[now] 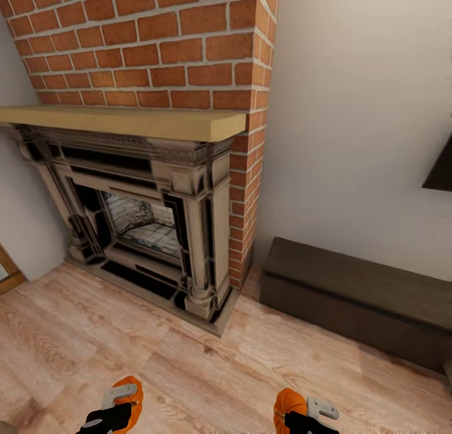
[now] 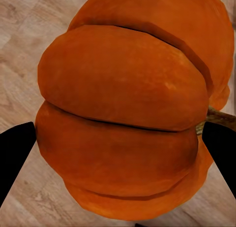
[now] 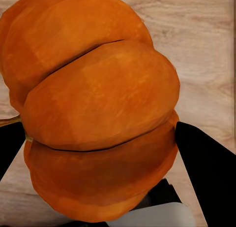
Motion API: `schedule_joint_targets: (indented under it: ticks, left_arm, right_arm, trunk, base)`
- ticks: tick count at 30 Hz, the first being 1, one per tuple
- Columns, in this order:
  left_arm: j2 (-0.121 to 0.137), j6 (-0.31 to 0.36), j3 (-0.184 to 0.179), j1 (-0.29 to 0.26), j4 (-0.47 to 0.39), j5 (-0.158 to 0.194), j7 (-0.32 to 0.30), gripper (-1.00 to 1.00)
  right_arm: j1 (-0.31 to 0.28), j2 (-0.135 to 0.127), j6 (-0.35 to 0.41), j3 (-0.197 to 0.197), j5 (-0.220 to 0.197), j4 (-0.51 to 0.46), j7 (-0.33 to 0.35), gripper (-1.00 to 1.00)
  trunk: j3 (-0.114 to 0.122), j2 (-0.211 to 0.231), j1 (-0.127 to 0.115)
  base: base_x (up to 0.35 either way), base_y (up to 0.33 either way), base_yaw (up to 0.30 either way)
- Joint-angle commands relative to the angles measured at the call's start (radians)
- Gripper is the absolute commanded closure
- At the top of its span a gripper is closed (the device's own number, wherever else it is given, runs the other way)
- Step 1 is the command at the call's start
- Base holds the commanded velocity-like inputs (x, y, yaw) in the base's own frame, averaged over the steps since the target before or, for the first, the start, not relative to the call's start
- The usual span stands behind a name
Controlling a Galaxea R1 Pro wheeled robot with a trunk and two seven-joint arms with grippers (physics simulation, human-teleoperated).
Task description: Place each of the two pumpkins and all three candles from the living room inside a cabinet in the living room (use any cabinet), then make sure every cabinet is closed, and position the cauldron so it is next to a table in the living room.
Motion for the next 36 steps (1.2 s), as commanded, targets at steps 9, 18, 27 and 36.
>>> schedule_joint_targets:
  ticks: [9, 18, 27, 36]
  left_arm:
    - [-0.001, -0.002, -0.009, 0.0, -0.001, 0.006, 0.004, 1.0]
    - [0.0, -0.003, -0.009, 0.0, -0.001, 0.007, 0.004, 1.0]
    - [0.001, -0.003, -0.009, 0.0, -0.001, 0.007, 0.004, 1.0]
    - [-0.001, -0.003, -0.009, 0.0, -0.001, 0.006, 0.004, 1.0]
  right_arm:
    - [-0.001, 0.002, 0.003, 0.007, -0.002, -0.002, -0.006, 1.0]
    - [-0.001, 0.002, 0.002, 0.008, -0.002, -0.003, -0.005, 1.0]
    - [-0.001, 0.003, -0.014, 0.006, -0.004, -0.006, -0.007, 1.0]
    - [-0.001, 0.003, -0.031, 0.007, -0.004, -0.003, -0.008, 1.0]
  trunk:
    - [-0.014, -0.001, 0.0]
    - [-0.025, -0.001, 0.0]
    - [-0.033, -0.001, 0.0]
    - [-0.039, -0.001, 0.0]
  base:
    - [0.0, 0.0, -0.173]
    - [0.0, 0.0, -0.19]
    - [0.0, 0.0, -0.238]
    - [0.0, 0.0, -0.255]
